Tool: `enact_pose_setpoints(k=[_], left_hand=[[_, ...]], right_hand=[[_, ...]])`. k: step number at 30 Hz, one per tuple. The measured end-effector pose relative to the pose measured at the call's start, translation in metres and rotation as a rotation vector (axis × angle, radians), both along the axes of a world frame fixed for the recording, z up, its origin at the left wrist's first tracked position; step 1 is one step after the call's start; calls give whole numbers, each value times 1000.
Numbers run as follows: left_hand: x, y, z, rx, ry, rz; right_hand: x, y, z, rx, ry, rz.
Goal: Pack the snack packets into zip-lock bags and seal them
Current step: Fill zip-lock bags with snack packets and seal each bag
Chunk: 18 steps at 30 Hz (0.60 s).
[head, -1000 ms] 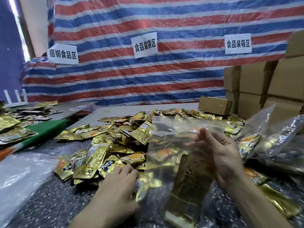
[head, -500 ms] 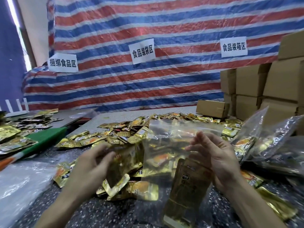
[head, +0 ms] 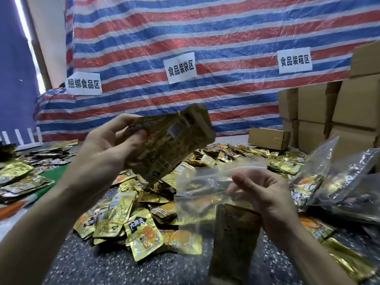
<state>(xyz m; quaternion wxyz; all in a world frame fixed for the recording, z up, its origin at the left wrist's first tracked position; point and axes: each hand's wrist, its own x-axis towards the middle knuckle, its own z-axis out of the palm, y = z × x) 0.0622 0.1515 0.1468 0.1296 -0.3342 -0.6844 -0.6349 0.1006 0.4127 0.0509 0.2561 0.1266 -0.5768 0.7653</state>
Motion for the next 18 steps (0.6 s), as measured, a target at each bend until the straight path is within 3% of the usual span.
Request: enact_pose_setpoints(k=[4,11,15,18], left_hand=[[6,9,21,-209,73,16],[12,10,31,-541,-11,-117],[15,13,32,-615,27,-151],[15,19,33,-546,-11,-162]], right_hand=[[4,-5,5,38,7,-26],[12,-10,7,95,3,-47],[19,-14,12,130,-14,-66],[25,-19,17,136,-34,-41]])
